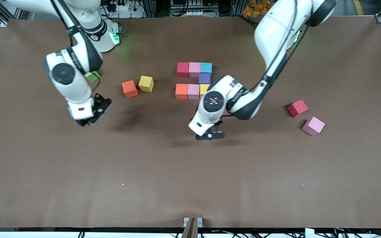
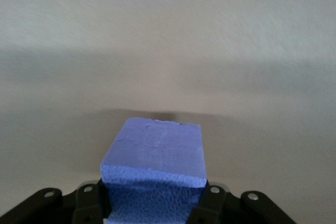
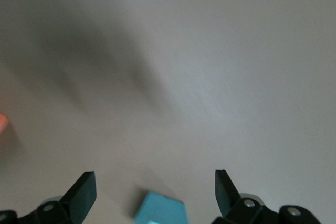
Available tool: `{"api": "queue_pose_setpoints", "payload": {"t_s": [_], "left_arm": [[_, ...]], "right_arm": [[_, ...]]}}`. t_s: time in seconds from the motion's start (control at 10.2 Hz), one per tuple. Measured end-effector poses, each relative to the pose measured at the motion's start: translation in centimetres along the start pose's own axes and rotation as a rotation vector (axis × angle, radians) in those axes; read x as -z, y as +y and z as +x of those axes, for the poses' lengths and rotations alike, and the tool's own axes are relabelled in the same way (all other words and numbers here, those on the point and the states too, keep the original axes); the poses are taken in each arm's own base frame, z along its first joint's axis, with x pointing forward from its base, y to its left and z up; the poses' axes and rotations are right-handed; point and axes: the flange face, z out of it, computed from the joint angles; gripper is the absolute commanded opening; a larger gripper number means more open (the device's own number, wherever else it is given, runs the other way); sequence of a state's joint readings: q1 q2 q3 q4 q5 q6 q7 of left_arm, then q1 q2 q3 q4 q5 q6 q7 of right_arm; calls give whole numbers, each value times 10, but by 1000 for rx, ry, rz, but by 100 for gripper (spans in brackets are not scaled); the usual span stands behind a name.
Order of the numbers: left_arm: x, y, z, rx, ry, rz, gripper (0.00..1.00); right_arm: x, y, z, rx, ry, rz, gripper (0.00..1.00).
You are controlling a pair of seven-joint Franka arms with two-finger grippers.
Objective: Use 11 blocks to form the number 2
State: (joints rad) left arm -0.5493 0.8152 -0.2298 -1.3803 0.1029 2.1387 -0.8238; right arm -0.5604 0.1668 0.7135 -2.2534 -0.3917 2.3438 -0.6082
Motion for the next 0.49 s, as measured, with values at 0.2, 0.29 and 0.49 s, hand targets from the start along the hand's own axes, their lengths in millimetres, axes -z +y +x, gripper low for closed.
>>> {"api": "queue_pose_setpoints", "payload": {"t_s": [0.2, 0.29, 0.49], "left_arm": [[-11, 30, -28, -32, -3, 7, 14], [-12, 39, -37, -37, -3, 10, 14], [-19, 48, -47, -35, -7, 16, 14]], "right_arm": [[-18, 28, -49, -103, 0, 54, 100], [-29, 38, -70, -161, 3, 87, 100], [-60, 43, -100, -262, 20, 147, 100]]}}
